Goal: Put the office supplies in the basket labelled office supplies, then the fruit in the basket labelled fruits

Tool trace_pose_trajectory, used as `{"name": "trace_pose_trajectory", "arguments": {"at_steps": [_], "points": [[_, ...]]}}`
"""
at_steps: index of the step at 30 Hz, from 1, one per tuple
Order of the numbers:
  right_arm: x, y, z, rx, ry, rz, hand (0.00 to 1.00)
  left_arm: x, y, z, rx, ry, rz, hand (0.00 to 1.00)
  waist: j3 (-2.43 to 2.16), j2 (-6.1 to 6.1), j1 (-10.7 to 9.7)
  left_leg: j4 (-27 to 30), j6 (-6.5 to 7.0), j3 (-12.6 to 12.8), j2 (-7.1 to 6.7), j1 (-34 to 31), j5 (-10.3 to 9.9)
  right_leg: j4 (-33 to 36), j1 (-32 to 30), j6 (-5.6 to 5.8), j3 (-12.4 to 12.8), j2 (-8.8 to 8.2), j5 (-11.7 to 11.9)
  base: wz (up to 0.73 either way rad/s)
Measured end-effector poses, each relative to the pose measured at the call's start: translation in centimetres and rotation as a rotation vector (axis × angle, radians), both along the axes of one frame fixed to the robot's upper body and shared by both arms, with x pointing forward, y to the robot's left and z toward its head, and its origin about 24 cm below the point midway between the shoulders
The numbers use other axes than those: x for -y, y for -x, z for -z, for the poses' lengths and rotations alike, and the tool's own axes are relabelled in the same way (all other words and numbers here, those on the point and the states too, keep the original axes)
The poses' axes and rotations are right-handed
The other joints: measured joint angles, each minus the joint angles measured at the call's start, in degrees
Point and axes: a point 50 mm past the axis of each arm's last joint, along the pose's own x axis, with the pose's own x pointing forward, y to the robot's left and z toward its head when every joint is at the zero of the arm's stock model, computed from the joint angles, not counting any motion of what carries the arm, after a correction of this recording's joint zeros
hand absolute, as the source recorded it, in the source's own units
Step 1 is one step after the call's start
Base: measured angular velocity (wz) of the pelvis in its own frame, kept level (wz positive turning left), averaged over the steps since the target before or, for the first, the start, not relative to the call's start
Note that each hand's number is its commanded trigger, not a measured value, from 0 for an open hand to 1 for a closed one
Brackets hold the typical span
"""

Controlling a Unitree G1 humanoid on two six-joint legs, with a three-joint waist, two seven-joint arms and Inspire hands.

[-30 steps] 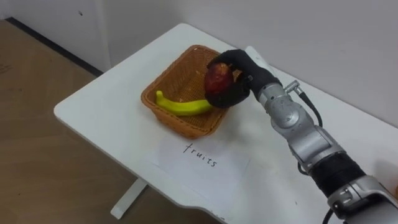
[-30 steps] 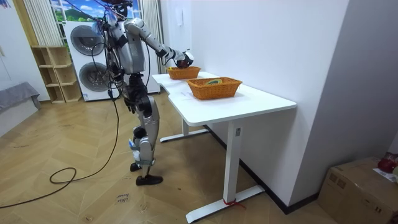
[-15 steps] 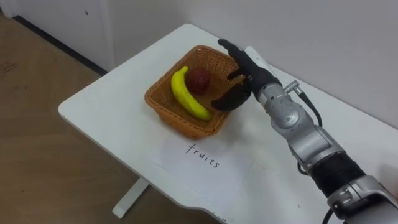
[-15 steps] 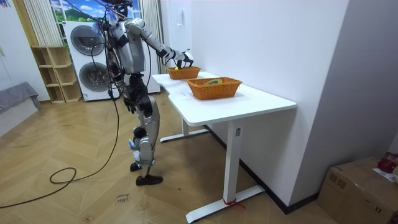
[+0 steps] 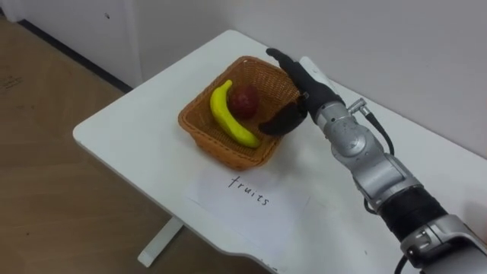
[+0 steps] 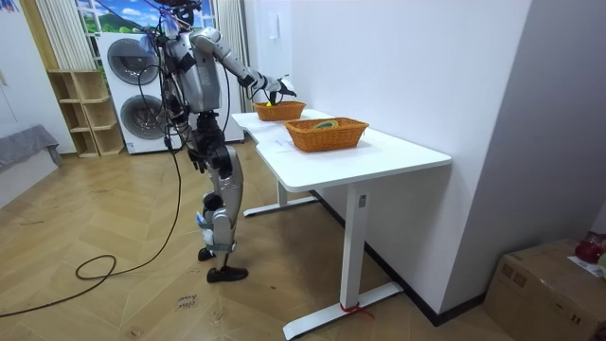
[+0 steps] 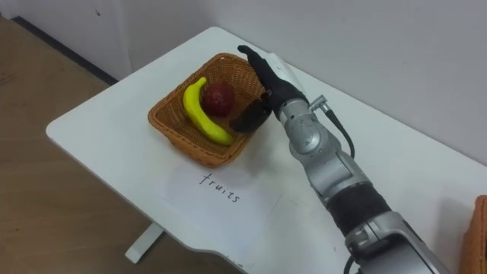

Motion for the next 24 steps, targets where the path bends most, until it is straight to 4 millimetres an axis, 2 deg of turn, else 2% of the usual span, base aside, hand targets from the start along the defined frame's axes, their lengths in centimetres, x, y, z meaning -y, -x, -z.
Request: {"name": "trace_pose_trajectory", "arguments": {"at_steps": [16, 21, 24], "points": [[0.1, -0.1, -0.3, -0.008, -0.062, 0.008, 0.00, 0.1, 0.2, 0.1, -0.005, 0.001, -0.004, 0.00, -0.04, -0.02, -0.4, 0.2, 0.01, 0.0, -0.06, 0.2, 0.0, 0.0, 0.3, 0.00, 0.1, -0.05, 0.0, 0.00], [0.9, -0.4, -1.0, -0.007, -0.183, 0.059, 0.00, 0.1, 0.4, 0.2, -0.011, 0.003, -0.012, 0.00, -0.07, 0.21, -1.8, 0.4, 0.02, -0.1, -0.30, 0.1, 0.0, -0.1, 0.4, 0.03, 0.2, -0.22, 0.0, 0.01], [1.6, -0.6, -2.4, 0.034, -0.285, 0.098, 0.00, -0.1, 0.8, 0.1, -0.001, 0.001, -0.044, 0.00, -0.12, 0.43, -3.1, 0.5, 0.05, 0.4, -0.32, 0.1, 0.0, -0.1, 0.3, 0.03, 0.9, -0.16, 0.0, -0.06]]}}
